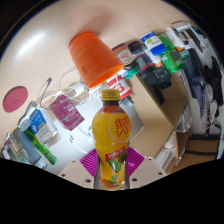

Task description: Pour water

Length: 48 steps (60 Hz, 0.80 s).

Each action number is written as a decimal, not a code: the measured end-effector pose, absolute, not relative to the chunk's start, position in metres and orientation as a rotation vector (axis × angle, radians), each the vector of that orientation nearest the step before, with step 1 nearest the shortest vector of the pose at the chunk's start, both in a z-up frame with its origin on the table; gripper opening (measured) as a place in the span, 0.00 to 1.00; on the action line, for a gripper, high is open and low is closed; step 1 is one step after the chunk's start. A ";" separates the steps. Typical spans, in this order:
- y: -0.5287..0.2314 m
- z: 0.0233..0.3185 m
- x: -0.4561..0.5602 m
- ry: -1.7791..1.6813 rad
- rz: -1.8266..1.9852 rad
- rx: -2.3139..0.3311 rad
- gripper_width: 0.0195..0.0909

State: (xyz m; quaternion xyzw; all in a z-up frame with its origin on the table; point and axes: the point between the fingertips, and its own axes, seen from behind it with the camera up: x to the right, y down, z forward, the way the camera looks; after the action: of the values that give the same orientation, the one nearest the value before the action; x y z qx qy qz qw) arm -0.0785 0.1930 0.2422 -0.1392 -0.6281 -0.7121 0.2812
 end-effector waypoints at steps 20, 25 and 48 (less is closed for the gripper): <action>0.195 0.244 0.008 -0.746 -0.954 -1.311 0.21; 0.192 0.194 0.036 -0.365 -0.464 -1.589 0.22; 0.183 0.087 0.056 -0.032 0.105 -1.741 0.24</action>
State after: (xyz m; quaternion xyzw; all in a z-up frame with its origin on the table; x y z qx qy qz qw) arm 0.0561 0.1827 0.0870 -0.7644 -0.0141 0.0459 0.6430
